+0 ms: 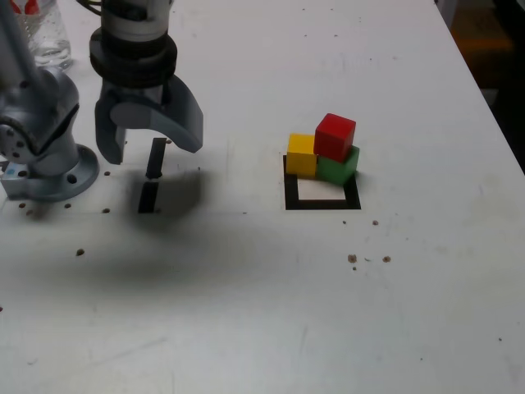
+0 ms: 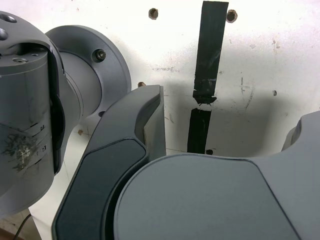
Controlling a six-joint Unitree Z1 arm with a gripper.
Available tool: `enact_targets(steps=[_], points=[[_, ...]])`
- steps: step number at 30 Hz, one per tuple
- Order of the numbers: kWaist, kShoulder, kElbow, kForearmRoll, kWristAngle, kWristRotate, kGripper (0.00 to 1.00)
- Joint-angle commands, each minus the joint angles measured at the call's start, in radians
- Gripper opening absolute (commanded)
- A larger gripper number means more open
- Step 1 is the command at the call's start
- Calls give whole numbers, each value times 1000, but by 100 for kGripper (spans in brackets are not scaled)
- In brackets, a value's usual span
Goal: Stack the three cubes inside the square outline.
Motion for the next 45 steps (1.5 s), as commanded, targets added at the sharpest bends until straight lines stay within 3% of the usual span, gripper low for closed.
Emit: enact_targets(steps=[1,17,23,32,45], points=[[2,-4,-4,3,2,-2,94],[2,-19,-25,46,18,-9,94],[2,-13,-195,204,26,21,94],[2,19,-378,341,7,120,94],[2,87,-568,401,-10,235,94]])
